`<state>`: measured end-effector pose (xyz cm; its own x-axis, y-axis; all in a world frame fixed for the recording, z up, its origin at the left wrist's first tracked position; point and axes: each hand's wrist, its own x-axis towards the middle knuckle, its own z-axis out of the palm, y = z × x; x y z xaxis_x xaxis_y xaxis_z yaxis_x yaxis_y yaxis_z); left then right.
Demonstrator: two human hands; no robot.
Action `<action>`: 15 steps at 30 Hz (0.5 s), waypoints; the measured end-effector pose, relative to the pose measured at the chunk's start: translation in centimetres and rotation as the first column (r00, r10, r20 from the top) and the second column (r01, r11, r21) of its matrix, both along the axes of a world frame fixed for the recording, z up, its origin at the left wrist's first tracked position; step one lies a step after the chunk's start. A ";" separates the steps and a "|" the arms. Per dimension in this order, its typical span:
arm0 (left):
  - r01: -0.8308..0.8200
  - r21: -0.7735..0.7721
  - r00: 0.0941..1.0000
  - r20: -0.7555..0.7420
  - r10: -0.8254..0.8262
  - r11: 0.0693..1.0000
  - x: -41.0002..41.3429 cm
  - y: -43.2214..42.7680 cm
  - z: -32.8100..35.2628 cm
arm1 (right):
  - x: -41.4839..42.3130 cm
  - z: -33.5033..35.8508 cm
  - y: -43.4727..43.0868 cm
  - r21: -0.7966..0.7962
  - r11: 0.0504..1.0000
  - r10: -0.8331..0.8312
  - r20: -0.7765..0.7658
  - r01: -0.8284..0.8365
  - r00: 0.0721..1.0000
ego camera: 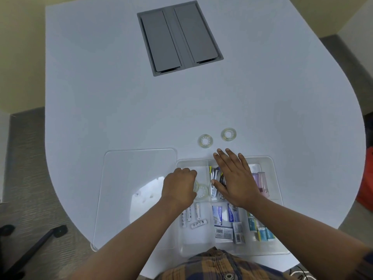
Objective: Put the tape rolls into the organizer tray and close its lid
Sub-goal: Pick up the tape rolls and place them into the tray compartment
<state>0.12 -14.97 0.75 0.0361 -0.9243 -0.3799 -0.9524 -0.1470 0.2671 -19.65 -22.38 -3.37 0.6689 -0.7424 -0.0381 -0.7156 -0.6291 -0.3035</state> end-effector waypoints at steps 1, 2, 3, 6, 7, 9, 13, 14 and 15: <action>0.012 -0.004 1.000 0.013 -0.012 1.000 -0.1 0.0 -0.1 | 0.0 -0.1 0.0 0.000 1.000 0.000 -0.001 0.000 1.000; 0.022 -0.009 0.999 0.024 -0.021 1.000 -0.2 0.1 -0.2 | 0.0 -0.1 0.0 -0.001 1.000 -0.001 -0.004 0.001 1.000; 0.028 -0.018 0.999 0.032 -0.028 0.999 -0.3 0.2 -0.4 | 0.0 -0.2 0.1 -0.002 1.000 -0.002 -0.006 0.002 1.000; 0.016 -0.054 1.000 0.016 -0.015 0.998 -0.4 0.5 -0.6 | -0.1 -0.4 0.1 0.001 1.000 -0.003 -0.002 0.003 1.000; 0.003 -0.067 1.000 -0.007 -0.004 0.998 -0.4 0.5 -0.7 | -0.1 -0.4 0.1 -0.001 1.000 -0.003 -0.003 0.003 1.000; -0.027 -0.097 0.998 -0.063 0.021 0.995 -0.2 0.7 -0.5 | -0.1 -0.4 0.1 -0.004 1.000 -0.003 0.002 0.003 1.000; -0.139 -0.240 0.983 -0.153 0.104 0.961 0.6 0.9 0.2 | 0.0 0.0 0.3 -0.012 1.000 -0.002 0.016 0.003 1.000; -0.175 -0.274 0.977 -0.164 0.133 0.946 0.9 0.9 0.4 | 0.1 0.3 0.4 -0.016 1.000 -0.007 0.018 0.007 1.000; -0.207 -0.302 0.972 -0.173 0.160 0.931 1.2 0.9 0.4 | 0.2 0.6 0.4 -0.016 1.000 -0.020 0.025 0.021 0.999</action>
<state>1.29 -14.07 1.19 0.1839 -0.9794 -0.0836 -0.8648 -0.2016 0.4598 -19.42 -21.99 -2.81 0.6540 -0.7564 -0.0092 -0.7208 -0.6194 -0.3112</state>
